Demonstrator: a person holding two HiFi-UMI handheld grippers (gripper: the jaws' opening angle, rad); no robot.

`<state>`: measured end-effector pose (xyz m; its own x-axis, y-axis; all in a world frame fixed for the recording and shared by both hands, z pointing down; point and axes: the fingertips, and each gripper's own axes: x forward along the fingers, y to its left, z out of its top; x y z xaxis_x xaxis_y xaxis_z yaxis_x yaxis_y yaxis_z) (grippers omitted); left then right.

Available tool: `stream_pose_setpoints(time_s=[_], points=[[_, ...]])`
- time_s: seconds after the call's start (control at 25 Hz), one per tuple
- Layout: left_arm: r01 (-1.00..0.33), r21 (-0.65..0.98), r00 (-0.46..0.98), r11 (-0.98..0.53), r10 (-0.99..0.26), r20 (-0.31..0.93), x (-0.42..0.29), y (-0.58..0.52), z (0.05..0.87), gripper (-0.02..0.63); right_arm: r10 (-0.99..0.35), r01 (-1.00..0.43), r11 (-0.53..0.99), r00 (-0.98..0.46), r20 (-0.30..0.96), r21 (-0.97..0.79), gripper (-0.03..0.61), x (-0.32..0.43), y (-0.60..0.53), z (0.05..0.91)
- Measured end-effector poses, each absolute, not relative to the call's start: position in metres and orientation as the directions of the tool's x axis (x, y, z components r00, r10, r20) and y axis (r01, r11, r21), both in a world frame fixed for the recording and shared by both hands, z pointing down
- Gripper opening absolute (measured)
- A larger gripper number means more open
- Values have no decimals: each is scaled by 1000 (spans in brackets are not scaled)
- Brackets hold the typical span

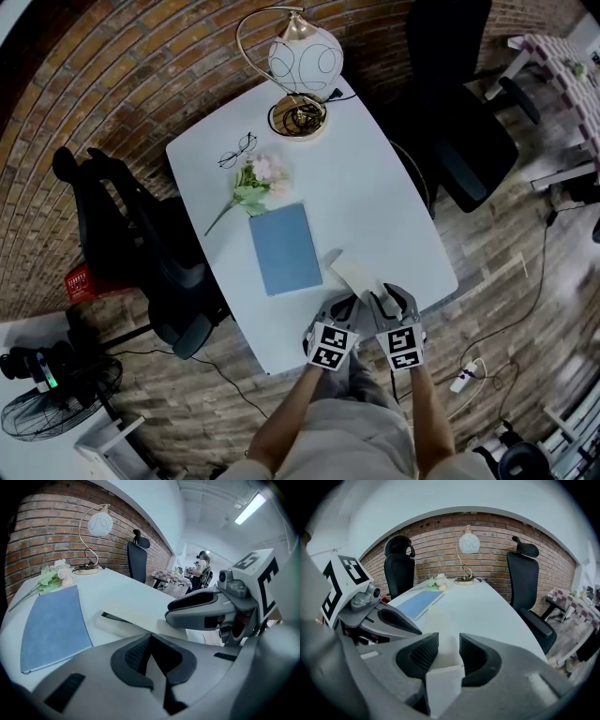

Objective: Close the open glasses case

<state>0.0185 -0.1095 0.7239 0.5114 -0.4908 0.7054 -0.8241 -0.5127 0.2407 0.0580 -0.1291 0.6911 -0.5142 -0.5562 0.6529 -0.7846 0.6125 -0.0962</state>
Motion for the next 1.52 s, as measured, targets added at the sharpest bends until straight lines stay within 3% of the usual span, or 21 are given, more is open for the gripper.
stream_pose_setpoints(time_s=[0.88, 1.52], points=[[-822, 236, 500, -519, -458, 734, 16, -106, 732, 3, -559, -762, 647, -498, 663, -27, 123, 52, -124, 697], [-833, 225, 521, -506, -581, 625, 4, -116, 685, 3, -617, -789, 613, -499, 608, -26, 123, 59, -126, 662]])
